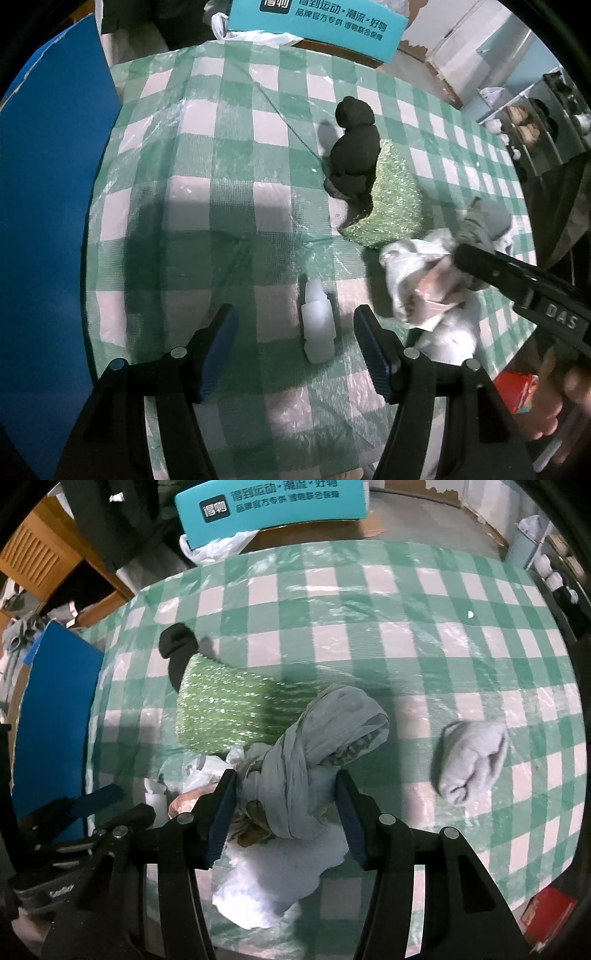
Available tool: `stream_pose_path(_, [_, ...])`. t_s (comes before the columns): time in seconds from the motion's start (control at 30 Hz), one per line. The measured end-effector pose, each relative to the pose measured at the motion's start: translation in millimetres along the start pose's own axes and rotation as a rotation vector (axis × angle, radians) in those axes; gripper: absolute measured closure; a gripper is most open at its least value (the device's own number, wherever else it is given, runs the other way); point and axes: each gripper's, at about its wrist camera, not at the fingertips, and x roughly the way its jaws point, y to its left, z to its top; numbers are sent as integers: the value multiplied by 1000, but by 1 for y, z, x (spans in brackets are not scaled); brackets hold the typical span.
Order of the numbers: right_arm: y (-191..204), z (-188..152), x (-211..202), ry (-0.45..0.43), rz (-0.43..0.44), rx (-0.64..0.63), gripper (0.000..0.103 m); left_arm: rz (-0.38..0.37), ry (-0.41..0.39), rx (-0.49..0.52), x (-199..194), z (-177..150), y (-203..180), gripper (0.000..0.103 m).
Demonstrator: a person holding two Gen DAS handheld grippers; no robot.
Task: Organize soft objects
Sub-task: 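Grasp the grey-blue cloth bundle with the right gripper while the left gripper approaches the small white item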
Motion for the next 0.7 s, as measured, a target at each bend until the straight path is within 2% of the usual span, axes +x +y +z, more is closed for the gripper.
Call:
stream_pose_path(0.23, [-9,-2,-6,-22,-11,17,50,82,7,45,7,1,-17,36])
stream_pose_path(0.43, [-15,-4,-15,-45,-17,24,50,137,21,107,17,-1,-36,41])
stream_pose_path(0.63, [-19,-9,-26,-62,-5,32,50,192,16,158,24,-3,-52,57])
stream_pose_path(0.7, [-20,-10,-29,-67,0,34,50,204,14,165,25,-3,-55,66])
